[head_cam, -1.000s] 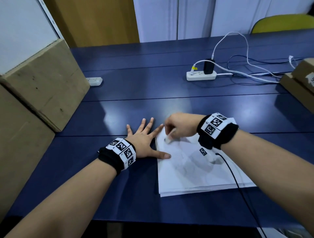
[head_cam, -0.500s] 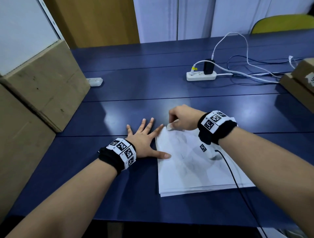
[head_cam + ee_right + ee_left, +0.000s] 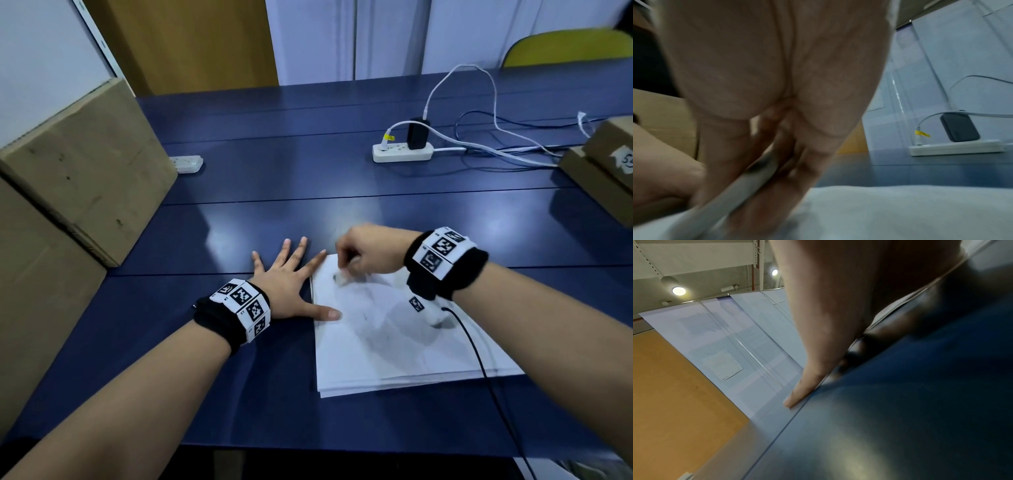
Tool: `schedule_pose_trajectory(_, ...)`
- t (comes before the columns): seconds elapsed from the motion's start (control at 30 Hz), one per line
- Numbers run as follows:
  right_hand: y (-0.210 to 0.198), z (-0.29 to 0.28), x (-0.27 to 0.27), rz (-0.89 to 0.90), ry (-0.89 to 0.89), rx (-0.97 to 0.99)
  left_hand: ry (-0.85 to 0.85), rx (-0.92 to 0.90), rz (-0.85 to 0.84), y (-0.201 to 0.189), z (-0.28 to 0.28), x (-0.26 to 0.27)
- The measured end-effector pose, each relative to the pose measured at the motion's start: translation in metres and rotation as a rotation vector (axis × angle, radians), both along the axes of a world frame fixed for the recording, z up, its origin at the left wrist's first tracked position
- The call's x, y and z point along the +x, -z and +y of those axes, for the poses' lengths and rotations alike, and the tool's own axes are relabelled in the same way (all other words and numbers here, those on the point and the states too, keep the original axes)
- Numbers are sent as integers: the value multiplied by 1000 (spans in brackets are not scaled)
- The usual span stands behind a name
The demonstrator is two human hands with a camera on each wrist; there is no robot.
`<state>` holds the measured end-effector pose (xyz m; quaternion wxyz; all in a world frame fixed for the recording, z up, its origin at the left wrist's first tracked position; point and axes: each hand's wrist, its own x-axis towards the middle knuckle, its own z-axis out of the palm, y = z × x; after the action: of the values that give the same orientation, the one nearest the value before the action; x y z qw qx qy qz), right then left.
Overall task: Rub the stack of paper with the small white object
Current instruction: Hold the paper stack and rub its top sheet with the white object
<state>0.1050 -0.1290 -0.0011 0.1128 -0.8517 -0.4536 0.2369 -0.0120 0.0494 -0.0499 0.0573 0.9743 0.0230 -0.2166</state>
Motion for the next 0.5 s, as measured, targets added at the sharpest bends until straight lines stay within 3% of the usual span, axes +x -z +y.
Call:
schedule_pose_trajectory(0.1, -1, -1, -5, 90, -95, -101, 0, -2, 2, -1, 0, 0)
schedule_pose_trajectory(0.27, -1, 13, 15, -135, 122, 101, -3, -9, -5, 0, 0, 0)
schedule_pose_trajectory(0.33, -2, 8, 15, -59, 72, 71, -1, -5, -12, 1, 0, 0)
schedule_pose_trajectory(0.43, -5, -2, 0, 218, -68, -93, 4, 5, -9, 2, 1, 0)
schedule_pose_trajectory(0.5, -4, -1, 0, 186, -73, -102, 2, 1, 2, 2, 1, 1)
